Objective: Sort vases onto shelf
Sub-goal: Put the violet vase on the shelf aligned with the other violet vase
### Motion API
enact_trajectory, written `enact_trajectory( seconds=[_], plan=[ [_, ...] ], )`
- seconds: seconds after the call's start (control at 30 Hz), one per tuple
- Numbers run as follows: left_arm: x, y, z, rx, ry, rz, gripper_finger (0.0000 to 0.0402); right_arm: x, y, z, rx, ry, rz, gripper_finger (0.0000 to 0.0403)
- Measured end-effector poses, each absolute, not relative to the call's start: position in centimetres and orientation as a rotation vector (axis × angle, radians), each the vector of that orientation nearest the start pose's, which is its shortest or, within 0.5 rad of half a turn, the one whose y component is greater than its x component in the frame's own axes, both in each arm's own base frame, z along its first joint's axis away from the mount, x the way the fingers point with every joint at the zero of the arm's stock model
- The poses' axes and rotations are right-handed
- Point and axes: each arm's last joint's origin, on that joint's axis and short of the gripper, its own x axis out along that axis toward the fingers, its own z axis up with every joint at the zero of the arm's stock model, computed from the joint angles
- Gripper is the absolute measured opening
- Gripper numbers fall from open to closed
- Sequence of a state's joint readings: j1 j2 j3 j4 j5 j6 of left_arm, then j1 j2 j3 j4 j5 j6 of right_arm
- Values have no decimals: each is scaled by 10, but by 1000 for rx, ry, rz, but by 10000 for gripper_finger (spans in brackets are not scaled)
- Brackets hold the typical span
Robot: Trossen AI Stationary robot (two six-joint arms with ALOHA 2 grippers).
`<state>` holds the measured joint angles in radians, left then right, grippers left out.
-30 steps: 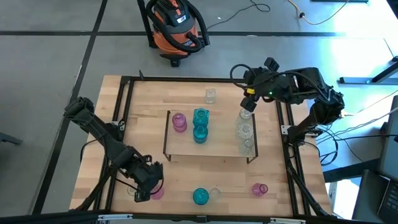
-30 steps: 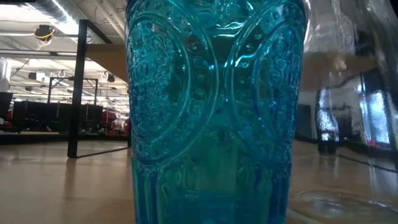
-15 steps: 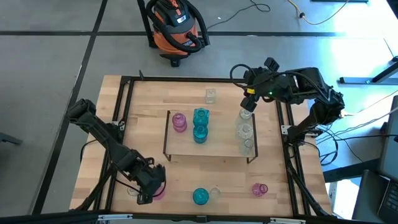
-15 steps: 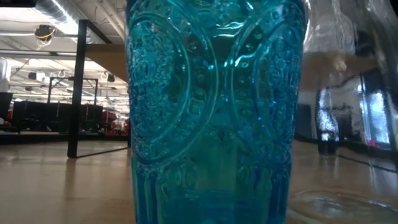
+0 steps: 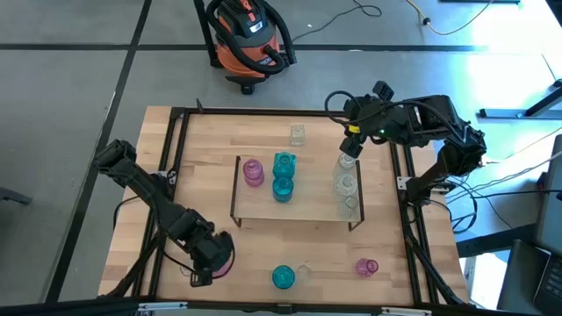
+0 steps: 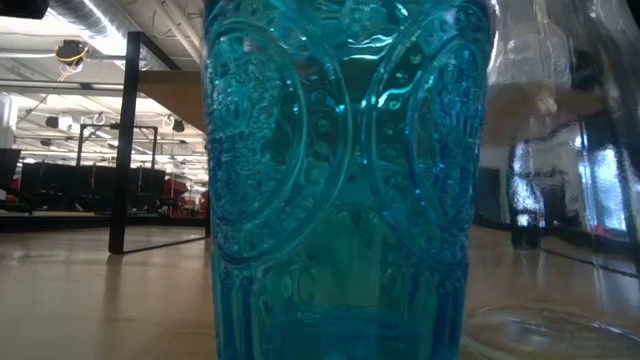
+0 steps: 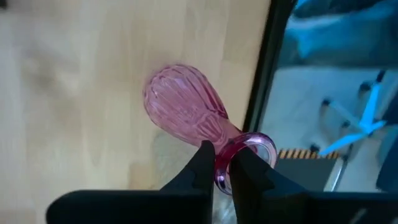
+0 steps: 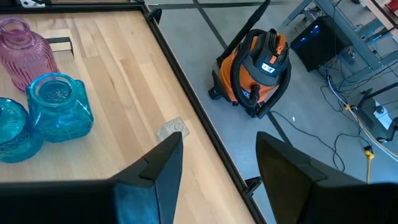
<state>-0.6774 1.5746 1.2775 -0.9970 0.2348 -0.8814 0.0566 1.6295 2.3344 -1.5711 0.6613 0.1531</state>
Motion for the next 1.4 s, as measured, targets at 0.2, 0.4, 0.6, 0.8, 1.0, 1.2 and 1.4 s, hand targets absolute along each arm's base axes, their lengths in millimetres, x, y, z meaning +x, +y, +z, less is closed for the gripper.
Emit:
enact_trajectory(
  seconds=[0.2,0.4,0.6,0.8,1.0,1.2,1.4],
  plan=[
    [231,-175,296,-329,1561,-171,18,243,-4,502,-168,776,-621,186],
    [247,-149,339,-305,1438,-145,18,243,-3,502,-158,781,-599,186],
    [260,-119,382,-388,1321,-216,18,243,-3,502,-157,780,-600,186],
    [255,-82,421,-448,1274,-224,18,243,-3,502,-158,780,-600,186],
    [260,-32,441,-582,1166,-70,18,243,-3,502,-158,780,-600,186],
    [271,-9,433,-642,1186,-10,18,243,-3,502,-137,773,-609,186],
    [281,1,422,-609,1237,19,18,243,-3,502,-109,763,-620,186]
  ],
)
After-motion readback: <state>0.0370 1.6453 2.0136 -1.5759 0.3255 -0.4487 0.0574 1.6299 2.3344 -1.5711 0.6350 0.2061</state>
